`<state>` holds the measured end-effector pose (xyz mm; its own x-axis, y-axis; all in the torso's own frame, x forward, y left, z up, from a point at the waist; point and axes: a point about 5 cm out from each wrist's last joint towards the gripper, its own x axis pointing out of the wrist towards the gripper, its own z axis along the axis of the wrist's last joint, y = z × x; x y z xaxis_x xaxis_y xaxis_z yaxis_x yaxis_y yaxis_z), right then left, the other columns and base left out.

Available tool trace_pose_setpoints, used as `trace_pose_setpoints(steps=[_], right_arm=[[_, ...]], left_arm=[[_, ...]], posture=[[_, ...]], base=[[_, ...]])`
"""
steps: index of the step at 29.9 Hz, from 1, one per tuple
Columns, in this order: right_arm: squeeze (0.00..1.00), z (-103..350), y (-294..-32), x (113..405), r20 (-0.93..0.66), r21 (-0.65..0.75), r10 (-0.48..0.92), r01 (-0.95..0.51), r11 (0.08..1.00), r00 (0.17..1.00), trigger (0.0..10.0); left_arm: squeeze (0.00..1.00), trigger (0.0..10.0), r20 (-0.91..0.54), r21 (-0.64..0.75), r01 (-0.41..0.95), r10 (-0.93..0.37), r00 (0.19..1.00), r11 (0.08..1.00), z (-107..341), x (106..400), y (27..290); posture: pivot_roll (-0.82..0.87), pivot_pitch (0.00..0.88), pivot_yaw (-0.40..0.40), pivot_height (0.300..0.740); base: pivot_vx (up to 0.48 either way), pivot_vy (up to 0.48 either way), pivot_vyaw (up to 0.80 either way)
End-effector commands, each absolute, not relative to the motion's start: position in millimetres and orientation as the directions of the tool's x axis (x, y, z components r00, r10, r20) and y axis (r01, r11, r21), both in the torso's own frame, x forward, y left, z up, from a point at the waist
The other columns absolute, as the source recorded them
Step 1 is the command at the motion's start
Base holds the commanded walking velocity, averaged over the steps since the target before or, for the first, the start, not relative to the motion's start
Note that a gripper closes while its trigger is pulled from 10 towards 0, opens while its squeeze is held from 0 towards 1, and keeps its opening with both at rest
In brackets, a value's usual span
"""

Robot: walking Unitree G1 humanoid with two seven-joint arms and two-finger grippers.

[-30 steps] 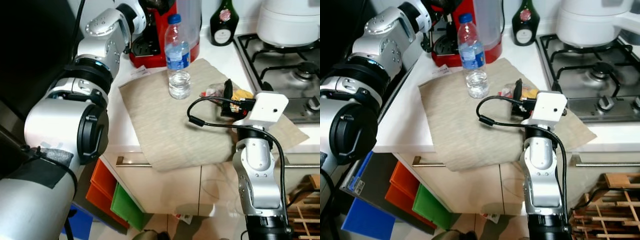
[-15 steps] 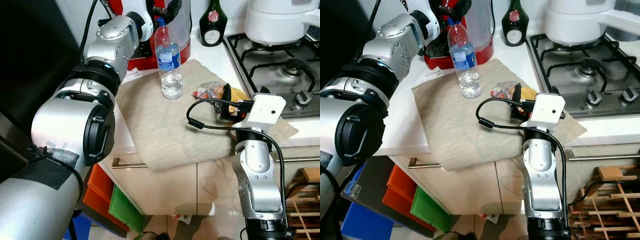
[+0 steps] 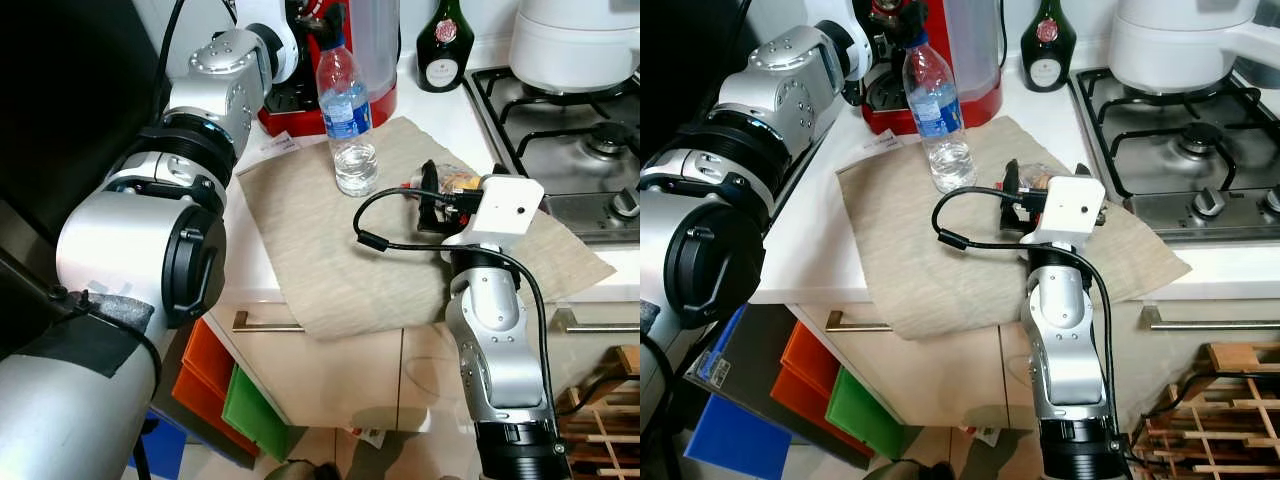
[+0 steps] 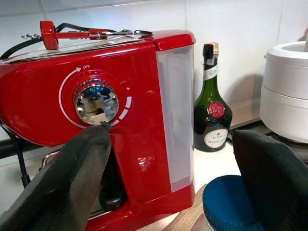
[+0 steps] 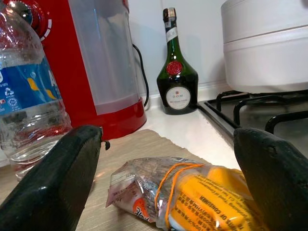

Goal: Restocking fridge

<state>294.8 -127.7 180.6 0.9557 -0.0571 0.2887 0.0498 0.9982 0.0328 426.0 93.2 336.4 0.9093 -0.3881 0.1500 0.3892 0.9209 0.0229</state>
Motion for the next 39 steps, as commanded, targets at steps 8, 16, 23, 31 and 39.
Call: trace_pose_setpoints(steps=[8,16,23,31,39], right_arm=[[0.00,185.0,-121.0,301.8,0.294,0.035,-0.025,0.016,0.999,0.955,10.0],[0.00,185.2,-114.9,306.6,0.294,0.041,-0.008,-0.004,0.999,0.956,10.0],[0.00,184.7,-114.0,307.8,0.290,0.051,-0.005,-0.010,0.999,0.957,10.0],[0.00,185.0,-116.2,309.2,0.294,0.045,-0.006,-0.008,0.999,0.956,10.0],[0.00,184.0,-112.6,310.2,0.292,0.054,0.003,-0.019,0.998,0.956,10.0]], left_arm=[[0.00,10.0,0.170,0.150,0.521,-0.541,0.824,0.840,346.0,420.0,77.6],[0.00,10.0,0.140,0.162,0.506,-0.527,0.838,0.847,342.4,421.2,80.8],[0.00,10.0,0.144,0.192,0.504,-0.532,0.834,0.842,348.3,420.4,81.1],[0.00,10.0,0.165,0.228,0.527,-0.566,0.808,0.819,356.4,417.6,77.3],[0.00,10.0,0.383,0.209,0.535,-0.572,0.725,0.818,374.2,409.4,84.5]], posture=[[-0.06,0.000,0.198,0.740],[-0.03,0.000,0.200,0.740],[-0.03,0.000,0.200,0.740],[-0.03,0.000,0.190,0.740],[-0.01,0.000,0.188,0.740]], base=[[0.000,0.000,0.00],[0.000,0.000,0.00],[0.000,0.000,0.00],[0.000,0.000,0.00],[0.000,0.000,0.00]])
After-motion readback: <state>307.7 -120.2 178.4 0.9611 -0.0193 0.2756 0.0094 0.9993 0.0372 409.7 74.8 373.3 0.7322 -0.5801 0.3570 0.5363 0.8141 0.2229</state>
